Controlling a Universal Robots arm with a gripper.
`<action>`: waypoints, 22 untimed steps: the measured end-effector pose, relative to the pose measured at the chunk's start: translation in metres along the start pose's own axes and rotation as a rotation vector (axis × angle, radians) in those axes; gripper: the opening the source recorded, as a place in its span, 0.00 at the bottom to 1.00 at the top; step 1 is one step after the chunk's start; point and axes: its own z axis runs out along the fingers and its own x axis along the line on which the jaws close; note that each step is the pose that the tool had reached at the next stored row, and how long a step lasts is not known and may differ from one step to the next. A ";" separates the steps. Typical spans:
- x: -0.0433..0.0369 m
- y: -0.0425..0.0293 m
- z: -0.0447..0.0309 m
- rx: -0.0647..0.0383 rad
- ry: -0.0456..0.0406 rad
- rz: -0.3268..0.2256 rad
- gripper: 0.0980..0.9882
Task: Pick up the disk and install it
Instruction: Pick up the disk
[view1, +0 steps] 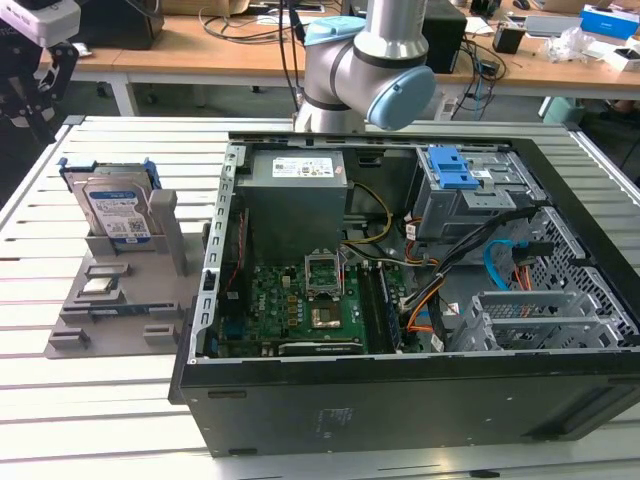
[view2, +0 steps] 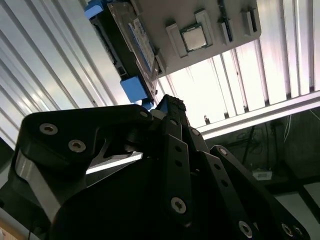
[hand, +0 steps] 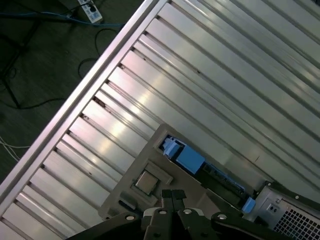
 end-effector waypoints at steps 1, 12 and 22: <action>0.0000 0.0000 0.0000 0.000 0.0006 -0.013 0.01; 0.0000 0.0000 0.0000 -0.001 0.0058 -0.122 0.01; 0.0000 0.0000 0.0000 -0.003 0.0098 -0.217 0.01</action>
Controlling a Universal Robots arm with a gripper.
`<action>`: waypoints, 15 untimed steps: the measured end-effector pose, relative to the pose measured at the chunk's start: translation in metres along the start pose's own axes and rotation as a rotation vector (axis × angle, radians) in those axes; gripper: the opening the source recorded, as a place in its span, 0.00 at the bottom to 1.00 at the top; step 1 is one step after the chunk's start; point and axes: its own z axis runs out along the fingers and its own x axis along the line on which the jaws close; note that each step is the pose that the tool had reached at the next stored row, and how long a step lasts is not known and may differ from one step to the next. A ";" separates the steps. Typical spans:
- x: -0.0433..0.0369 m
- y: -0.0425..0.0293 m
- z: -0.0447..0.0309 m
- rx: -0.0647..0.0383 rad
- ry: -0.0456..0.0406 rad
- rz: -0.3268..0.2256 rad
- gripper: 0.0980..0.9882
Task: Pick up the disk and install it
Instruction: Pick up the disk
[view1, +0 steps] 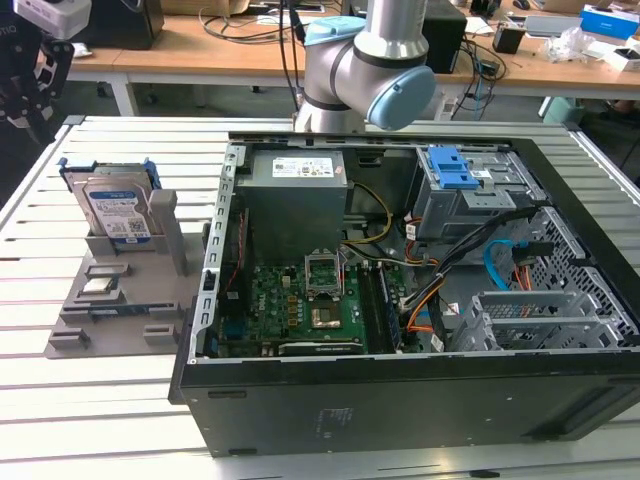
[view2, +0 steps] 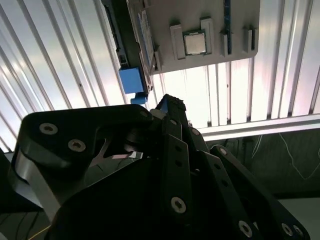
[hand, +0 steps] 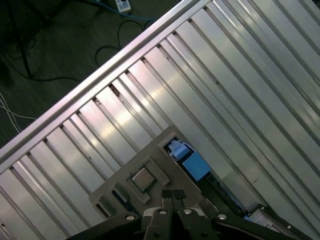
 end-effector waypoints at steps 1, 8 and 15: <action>0.0000 0.0000 0.0000 0.000 0.0002 -0.006 0.01; 0.0000 0.0000 0.0000 -0.001 0.0023 -0.060 0.01; 0.0000 0.0000 0.0000 -0.002 0.0044 -0.114 0.01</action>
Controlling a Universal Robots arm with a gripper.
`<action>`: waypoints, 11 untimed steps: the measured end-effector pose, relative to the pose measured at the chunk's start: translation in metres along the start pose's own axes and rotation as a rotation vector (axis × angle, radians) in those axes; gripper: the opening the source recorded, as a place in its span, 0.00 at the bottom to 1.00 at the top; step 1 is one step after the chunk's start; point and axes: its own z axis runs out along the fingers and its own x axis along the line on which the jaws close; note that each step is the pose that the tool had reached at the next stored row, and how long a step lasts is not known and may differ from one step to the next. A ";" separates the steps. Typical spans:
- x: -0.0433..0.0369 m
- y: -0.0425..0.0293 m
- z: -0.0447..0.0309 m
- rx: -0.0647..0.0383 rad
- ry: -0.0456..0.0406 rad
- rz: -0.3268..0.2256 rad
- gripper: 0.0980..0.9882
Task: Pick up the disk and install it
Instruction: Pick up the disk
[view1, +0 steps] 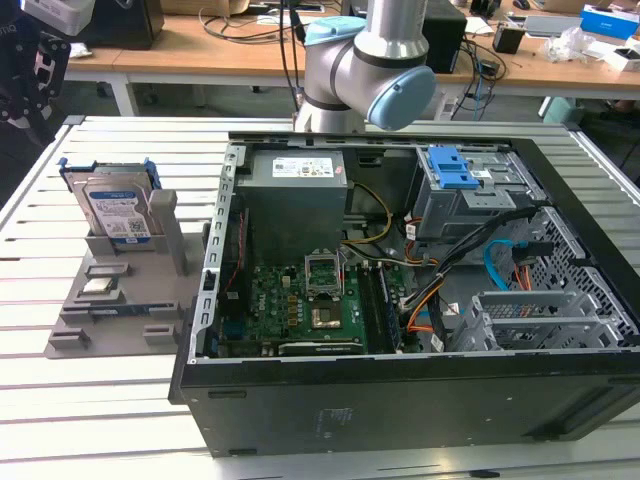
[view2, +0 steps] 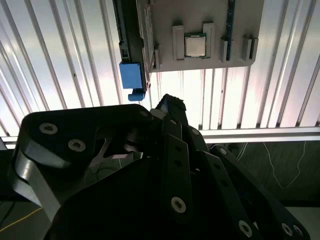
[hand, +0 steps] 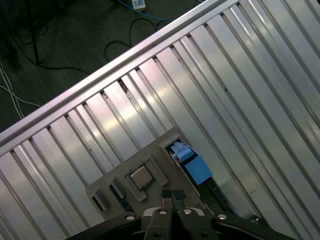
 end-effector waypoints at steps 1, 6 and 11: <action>0.0000 0.0000 0.0000 0.000 0.0003 -0.007 0.01; 0.0000 0.0000 0.0000 -0.001 0.0018 -0.047 0.01; 0.0000 0.0000 0.0000 -0.002 0.0039 -0.099 0.01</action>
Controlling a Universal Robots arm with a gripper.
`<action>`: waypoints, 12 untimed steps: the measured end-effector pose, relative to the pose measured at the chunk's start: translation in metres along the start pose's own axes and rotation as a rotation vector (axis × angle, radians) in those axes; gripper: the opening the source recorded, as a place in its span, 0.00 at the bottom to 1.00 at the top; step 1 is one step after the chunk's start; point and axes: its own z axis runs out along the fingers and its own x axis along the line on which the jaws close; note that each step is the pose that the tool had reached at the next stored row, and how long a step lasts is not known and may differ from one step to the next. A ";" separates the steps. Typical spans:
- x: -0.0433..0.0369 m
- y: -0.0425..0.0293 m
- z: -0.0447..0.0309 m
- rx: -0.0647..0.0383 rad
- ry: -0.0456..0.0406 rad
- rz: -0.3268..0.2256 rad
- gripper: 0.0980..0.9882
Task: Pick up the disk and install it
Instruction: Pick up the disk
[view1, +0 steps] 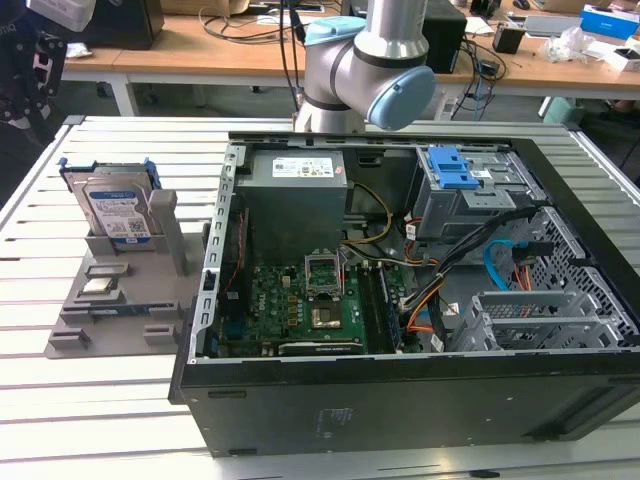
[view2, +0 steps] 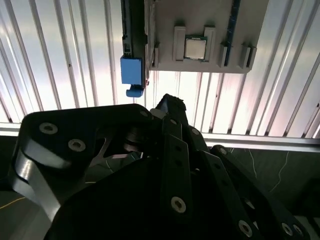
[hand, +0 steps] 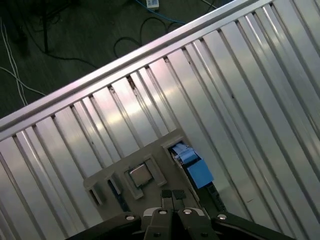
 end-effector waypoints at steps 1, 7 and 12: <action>0.0000 0.0000 0.0000 0.000 0.0004 -0.010 0.01; 0.0000 0.0000 0.0000 -0.002 0.0035 -0.092 0.01; 0.0000 0.0000 0.0000 -0.003 0.0064 -0.164 0.01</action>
